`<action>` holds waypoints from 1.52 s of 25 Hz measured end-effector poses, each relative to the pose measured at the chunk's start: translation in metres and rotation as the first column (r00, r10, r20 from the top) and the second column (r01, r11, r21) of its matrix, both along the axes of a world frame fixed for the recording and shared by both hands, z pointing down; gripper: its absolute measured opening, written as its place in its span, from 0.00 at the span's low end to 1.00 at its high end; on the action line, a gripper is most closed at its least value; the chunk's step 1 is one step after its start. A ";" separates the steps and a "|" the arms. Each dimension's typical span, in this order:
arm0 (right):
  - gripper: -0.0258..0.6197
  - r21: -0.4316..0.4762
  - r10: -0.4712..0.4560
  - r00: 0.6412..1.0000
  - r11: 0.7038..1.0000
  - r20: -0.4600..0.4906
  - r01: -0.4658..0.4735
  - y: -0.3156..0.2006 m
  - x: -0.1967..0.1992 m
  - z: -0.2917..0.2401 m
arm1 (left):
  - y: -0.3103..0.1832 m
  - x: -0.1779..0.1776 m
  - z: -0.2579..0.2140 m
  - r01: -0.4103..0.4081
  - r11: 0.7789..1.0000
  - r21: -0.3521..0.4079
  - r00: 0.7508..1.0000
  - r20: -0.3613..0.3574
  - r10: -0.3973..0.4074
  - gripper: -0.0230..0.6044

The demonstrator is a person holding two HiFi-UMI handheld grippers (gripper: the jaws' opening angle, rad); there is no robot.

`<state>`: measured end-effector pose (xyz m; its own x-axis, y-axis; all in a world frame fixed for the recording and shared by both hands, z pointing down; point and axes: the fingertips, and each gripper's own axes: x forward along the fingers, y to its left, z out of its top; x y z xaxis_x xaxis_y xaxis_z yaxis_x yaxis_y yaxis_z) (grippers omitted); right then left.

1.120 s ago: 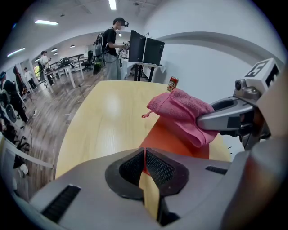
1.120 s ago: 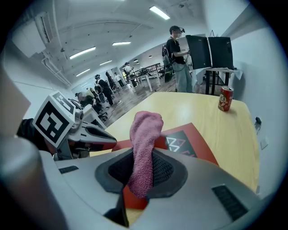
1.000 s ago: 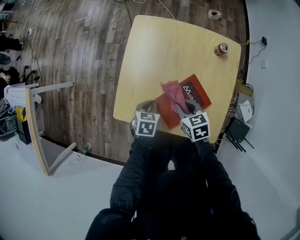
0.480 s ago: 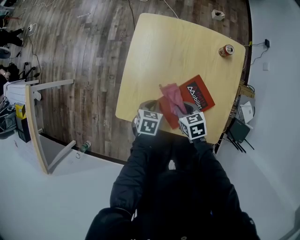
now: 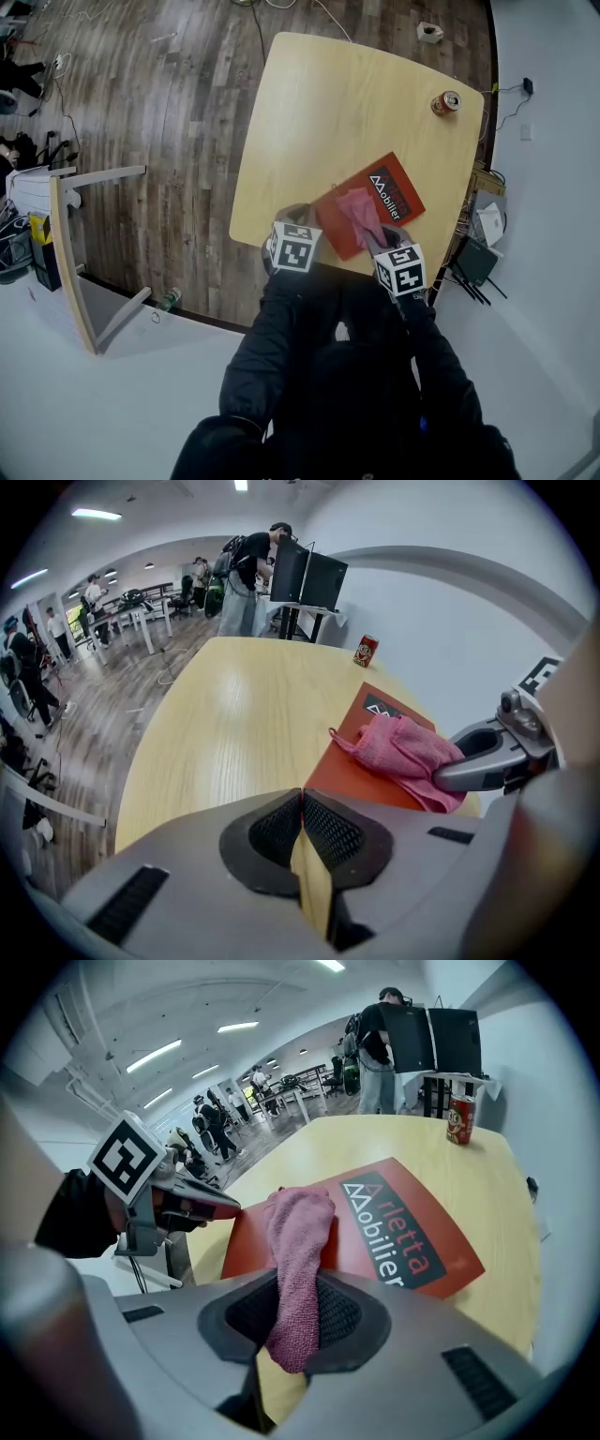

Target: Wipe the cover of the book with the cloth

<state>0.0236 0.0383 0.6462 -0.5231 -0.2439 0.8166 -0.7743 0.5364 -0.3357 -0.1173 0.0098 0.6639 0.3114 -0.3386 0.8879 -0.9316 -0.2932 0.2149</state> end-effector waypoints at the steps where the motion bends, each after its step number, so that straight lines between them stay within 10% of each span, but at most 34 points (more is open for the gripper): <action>1: 0.18 -0.002 0.000 1.000 1.000 -0.003 0.000 0.003 0.003 0.000 | 0.000 0.000 0.000 0.000 1.000 0.000 1.000 0.000 0.000 0.09; 11: 0.18 0.013 0.038 0.999 0.999 -0.007 -0.038 0.024 0.026 -0.021 | 0.000 0.000 -0.001 0.009 1.000 0.001 1.000 -0.021 -0.009 0.09; 23: 0.18 0.028 0.053 0.990 0.998 0.131 -0.057 -0.015 -0.066 -0.037 | 0.000 -0.004 -0.004 0.008 1.000 -0.003 0.993 -0.121 -0.008 0.09; 38: 0.18 -0.050 0.047 0.997 0.998 0.060 -0.044 0.003 -0.090 -0.001 | -0.001 -0.003 -0.002 -0.052 0.999 -0.011 0.981 -0.189 0.049 0.09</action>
<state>-0.0659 0.0410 0.6456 -0.5619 -0.2296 0.7947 -0.7748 0.4826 -0.4084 -0.1208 0.0085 0.6617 0.4905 -0.3044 0.8165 -0.8577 -0.3343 0.3906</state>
